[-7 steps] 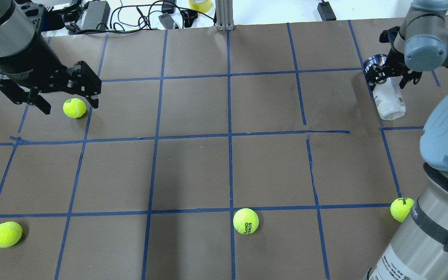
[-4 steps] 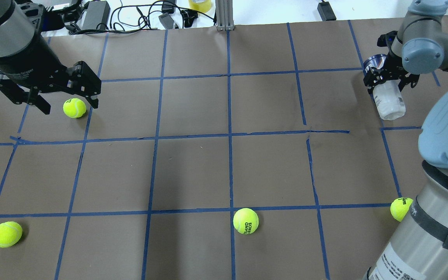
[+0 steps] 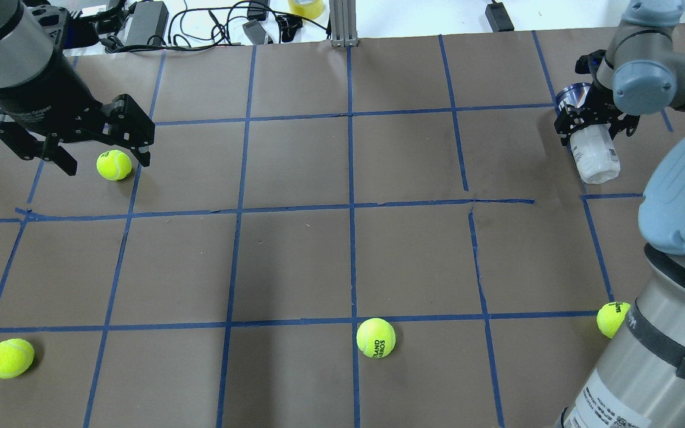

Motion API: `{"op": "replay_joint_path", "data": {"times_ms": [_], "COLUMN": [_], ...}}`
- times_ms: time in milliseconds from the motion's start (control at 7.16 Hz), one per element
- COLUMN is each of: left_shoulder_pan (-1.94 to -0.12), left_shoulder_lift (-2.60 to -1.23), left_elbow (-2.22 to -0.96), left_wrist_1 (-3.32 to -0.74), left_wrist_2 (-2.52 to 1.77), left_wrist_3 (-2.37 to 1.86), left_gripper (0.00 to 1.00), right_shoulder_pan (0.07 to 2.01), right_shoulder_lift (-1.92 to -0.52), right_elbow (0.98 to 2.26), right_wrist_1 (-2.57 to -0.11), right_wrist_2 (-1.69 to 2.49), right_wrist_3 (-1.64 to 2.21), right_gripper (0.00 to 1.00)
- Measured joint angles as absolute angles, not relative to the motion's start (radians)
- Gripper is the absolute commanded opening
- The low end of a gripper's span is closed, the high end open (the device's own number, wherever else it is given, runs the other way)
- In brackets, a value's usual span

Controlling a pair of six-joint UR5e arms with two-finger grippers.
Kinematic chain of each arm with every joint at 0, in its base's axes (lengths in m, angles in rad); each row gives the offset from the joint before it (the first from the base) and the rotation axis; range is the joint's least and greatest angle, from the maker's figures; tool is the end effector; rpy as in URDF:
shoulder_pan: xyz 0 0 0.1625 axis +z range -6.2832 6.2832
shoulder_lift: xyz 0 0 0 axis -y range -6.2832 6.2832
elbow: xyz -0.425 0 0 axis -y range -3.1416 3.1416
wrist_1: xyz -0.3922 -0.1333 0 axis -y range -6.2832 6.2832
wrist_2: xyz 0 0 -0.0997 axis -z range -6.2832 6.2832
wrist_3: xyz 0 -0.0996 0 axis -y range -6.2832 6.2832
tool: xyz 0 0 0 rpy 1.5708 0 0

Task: Lift up tennis ball bucket
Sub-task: 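Close the right gripper around the upper part of the tube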

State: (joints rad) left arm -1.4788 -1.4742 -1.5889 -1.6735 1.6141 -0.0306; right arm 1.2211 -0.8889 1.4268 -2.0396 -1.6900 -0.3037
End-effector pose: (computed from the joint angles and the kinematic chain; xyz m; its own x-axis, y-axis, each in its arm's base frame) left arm -0.0874 -0.4572 0.5144 -0.9917 -0.1212 -0.0440 -0.1222 0.9922 0.0229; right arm -0.1248 -0.6967 0.1860 -0.9950 0.0370 0.0926 0.0464 0.9938 0.1014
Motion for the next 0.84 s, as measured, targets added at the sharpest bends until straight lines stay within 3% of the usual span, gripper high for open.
{"op": "replay_joint_path", "data": {"times_ms": [419,838], "left_shoulder_pan": [-1.478,-1.476], "left_shoulder_lift": [-1.474,-1.475], "left_elbow": [-1.588,-1.588], "left_wrist_1": [-1.674,-1.673], "left_wrist_2": [1.615,1.615], "left_wrist_3": [-0.03,-0.03], "left_gripper": [1.0,1.0], "right_shoulder_pan": [1.221,1.221], "right_shoulder_lift": [-0.883,-0.881], "right_elbow": [1.427,1.426], "right_wrist_1": [-2.04,-2.048], "right_wrist_2": [-1.689,-1.676], "right_wrist_3": [-0.303,-0.302], "right_gripper": [0.99,0.85]}}
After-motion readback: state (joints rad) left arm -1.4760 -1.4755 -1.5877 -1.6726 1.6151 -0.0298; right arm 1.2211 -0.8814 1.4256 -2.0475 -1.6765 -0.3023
